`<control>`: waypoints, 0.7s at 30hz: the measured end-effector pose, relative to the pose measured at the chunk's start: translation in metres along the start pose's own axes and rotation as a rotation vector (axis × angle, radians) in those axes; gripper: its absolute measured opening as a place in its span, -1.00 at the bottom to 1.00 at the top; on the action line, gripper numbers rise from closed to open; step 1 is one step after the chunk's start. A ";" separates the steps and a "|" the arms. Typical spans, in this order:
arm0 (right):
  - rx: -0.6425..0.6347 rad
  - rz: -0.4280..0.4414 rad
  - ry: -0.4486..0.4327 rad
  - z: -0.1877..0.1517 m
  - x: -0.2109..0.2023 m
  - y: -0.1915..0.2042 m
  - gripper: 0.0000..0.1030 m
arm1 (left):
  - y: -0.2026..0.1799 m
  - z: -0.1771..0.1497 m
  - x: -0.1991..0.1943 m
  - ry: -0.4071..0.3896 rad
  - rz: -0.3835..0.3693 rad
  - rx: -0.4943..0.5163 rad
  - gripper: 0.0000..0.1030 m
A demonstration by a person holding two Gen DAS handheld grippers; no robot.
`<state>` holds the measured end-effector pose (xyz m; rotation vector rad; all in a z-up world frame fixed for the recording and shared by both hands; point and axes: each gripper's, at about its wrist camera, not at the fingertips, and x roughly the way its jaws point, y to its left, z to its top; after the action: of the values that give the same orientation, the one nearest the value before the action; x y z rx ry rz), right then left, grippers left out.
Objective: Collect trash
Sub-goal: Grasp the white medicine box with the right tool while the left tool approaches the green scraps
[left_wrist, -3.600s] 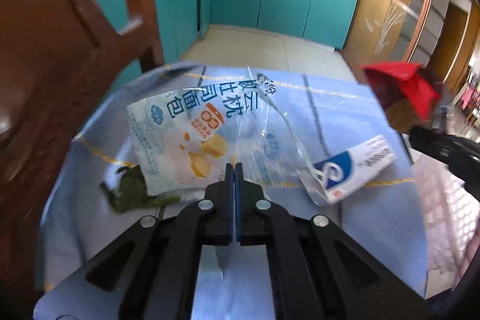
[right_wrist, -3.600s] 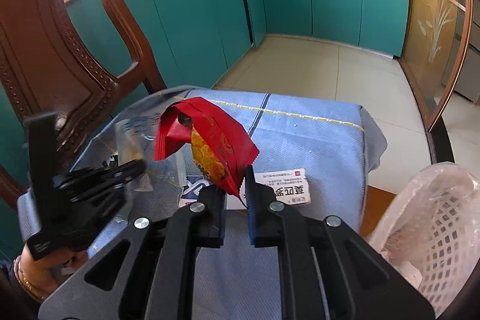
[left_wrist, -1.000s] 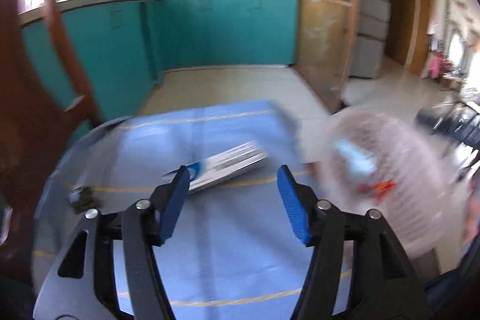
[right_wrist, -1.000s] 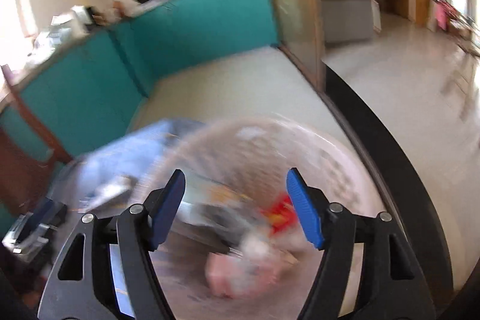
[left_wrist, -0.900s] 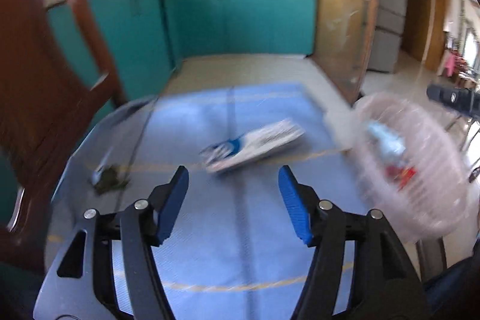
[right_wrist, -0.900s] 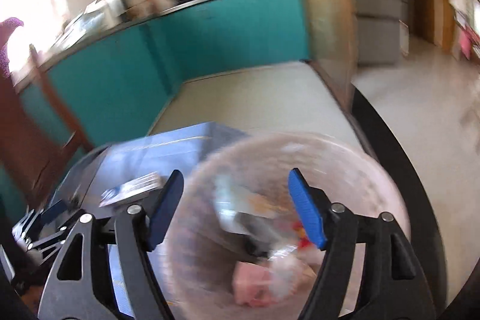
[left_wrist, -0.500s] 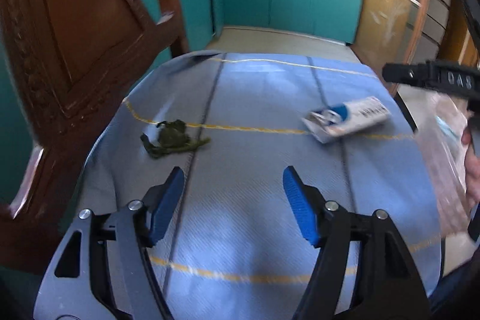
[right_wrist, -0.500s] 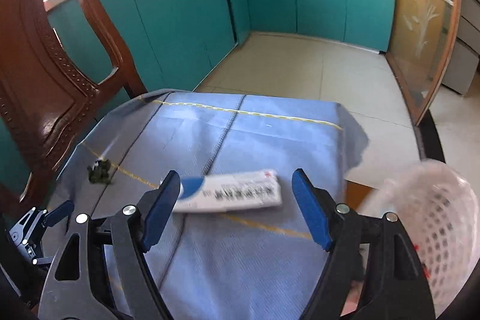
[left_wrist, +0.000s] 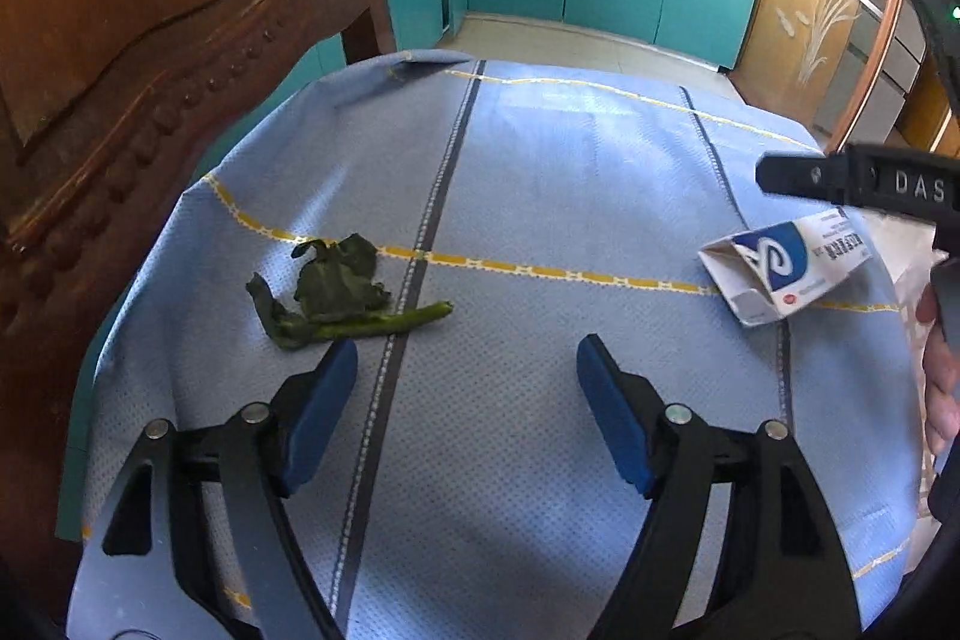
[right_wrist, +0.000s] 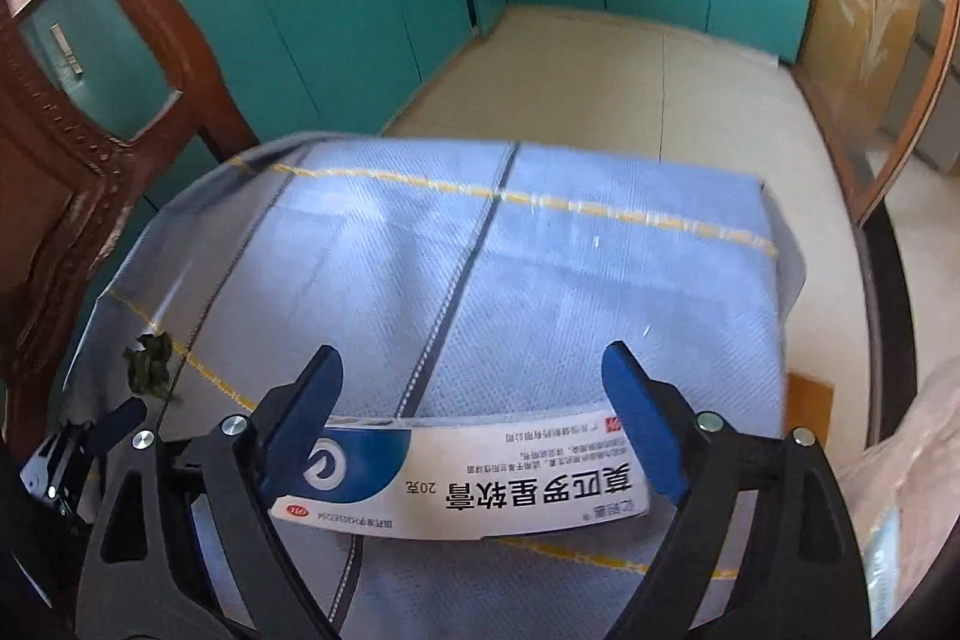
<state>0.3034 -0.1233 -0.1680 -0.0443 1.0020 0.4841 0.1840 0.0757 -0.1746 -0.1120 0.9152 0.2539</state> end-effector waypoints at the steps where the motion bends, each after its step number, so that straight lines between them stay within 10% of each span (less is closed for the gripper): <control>1: 0.009 0.012 0.024 -0.001 0.004 -0.001 0.68 | 0.003 0.001 0.002 0.003 0.003 -0.011 0.48; 11: -0.147 0.180 0.256 -0.043 -0.009 0.022 0.68 | 0.013 0.007 0.010 -0.003 -0.011 -0.030 0.54; 21: -0.428 0.013 0.111 -0.061 -0.018 0.063 0.67 | 0.020 0.007 0.013 0.003 -0.023 -0.050 0.55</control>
<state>0.2212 -0.0896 -0.1747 -0.4515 0.9925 0.7075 0.1912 0.0983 -0.1804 -0.1691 0.9098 0.2560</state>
